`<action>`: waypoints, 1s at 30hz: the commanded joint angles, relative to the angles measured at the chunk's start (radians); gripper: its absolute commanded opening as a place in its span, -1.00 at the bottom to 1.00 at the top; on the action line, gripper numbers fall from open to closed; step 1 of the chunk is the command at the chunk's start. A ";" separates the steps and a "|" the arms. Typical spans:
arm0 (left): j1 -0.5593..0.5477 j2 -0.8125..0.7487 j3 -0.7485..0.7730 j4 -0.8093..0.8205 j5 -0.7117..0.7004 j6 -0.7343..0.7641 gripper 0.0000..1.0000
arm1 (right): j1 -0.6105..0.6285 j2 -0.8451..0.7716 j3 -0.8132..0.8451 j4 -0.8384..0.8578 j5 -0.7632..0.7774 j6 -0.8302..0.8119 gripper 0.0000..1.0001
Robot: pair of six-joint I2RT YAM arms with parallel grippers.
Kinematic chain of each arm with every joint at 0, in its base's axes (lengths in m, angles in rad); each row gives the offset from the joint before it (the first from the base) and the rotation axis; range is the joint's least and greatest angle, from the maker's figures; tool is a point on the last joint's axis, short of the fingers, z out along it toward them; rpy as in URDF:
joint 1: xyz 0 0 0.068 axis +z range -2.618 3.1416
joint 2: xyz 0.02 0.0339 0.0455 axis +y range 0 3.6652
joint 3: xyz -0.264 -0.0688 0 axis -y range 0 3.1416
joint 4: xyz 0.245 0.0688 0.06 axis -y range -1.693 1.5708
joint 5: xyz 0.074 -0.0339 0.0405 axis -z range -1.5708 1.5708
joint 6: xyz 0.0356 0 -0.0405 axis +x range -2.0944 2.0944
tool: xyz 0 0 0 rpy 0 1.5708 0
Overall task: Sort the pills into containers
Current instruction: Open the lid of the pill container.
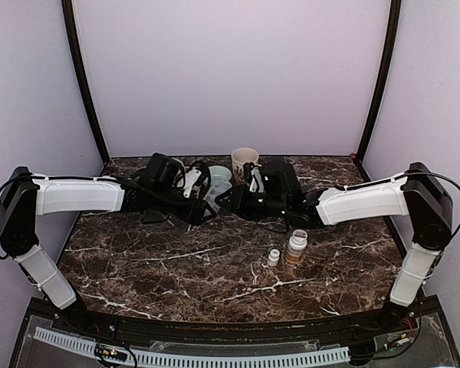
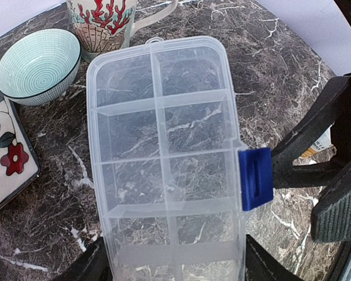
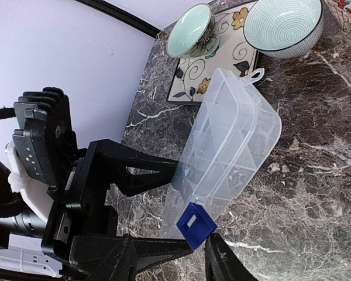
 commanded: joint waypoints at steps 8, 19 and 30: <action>-0.024 0.000 0.030 -0.030 -0.023 0.027 -0.73 | -0.003 0.010 0.022 0.063 -0.017 0.015 -0.28; -0.034 -0.003 0.035 -0.027 -0.036 0.031 -0.74 | -0.003 0.036 0.037 0.050 -0.020 0.017 -0.31; -0.044 -0.007 0.035 -0.036 -0.092 0.050 -0.74 | -0.003 0.039 0.038 0.014 -0.007 0.017 -0.31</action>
